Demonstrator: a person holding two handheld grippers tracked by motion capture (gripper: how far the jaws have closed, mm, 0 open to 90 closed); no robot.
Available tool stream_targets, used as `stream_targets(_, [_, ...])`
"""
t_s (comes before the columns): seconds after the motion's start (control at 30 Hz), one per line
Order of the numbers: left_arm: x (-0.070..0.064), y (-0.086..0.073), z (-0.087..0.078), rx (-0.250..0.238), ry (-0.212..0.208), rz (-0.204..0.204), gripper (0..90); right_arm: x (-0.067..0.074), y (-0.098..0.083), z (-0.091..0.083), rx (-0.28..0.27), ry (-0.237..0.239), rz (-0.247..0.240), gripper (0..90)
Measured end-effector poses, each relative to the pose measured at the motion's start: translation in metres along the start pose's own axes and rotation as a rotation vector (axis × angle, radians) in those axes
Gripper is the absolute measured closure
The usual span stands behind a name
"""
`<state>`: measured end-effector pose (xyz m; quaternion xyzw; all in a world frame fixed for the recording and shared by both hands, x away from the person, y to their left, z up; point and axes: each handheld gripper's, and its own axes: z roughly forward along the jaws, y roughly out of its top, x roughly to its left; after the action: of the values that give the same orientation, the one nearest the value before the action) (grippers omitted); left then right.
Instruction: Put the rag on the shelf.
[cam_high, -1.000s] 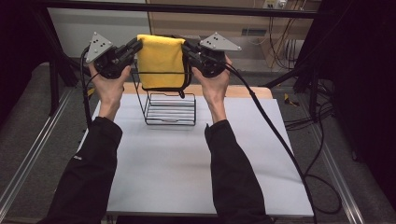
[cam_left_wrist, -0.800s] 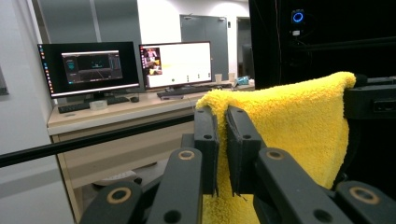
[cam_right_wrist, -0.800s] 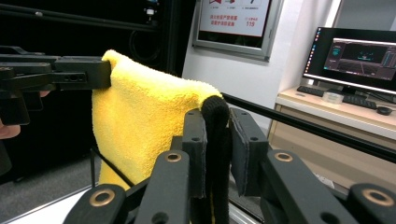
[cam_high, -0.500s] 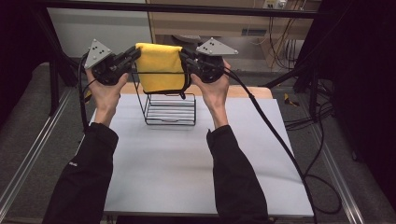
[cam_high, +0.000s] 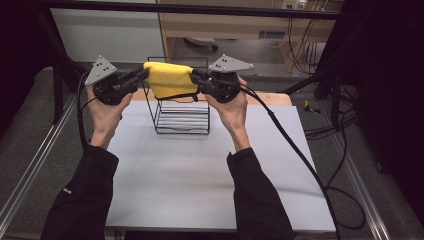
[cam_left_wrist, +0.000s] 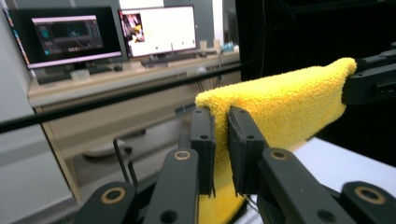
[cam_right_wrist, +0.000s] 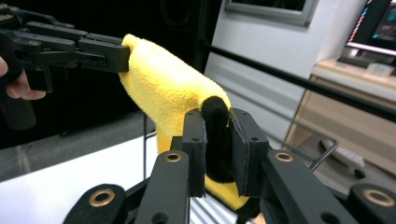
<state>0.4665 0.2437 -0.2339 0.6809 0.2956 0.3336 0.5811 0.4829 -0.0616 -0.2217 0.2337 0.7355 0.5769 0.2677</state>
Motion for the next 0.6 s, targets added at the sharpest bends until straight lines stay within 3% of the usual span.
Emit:
stream_targets(0.3, [-0.006,-0.004,-0.013,0.104,-0.016,0.026,79.4,0.005,-0.010,-0.001,0.033,0.027,0.007,77.4])
stream_targets(0.4, [-0.004,0.004,-0.019,0.123,-0.005,0.003,76.9,0.005,-0.012,-0.001,0.034,0.030,0.002,77.4])
stream_targets(0.5, [0.001,0.019,-0.025,0.109,0.021,-0.038,75.3,0.006,-0.013,0.000,0.039,0.032,-0.007,77.4])
stream_targets(0.6, [0.005,0.032,-0.020,0.133,0.020,-0.064,78.8,0.007,-0.014,-0.001,0.041,0.035,-0.015,77.3])
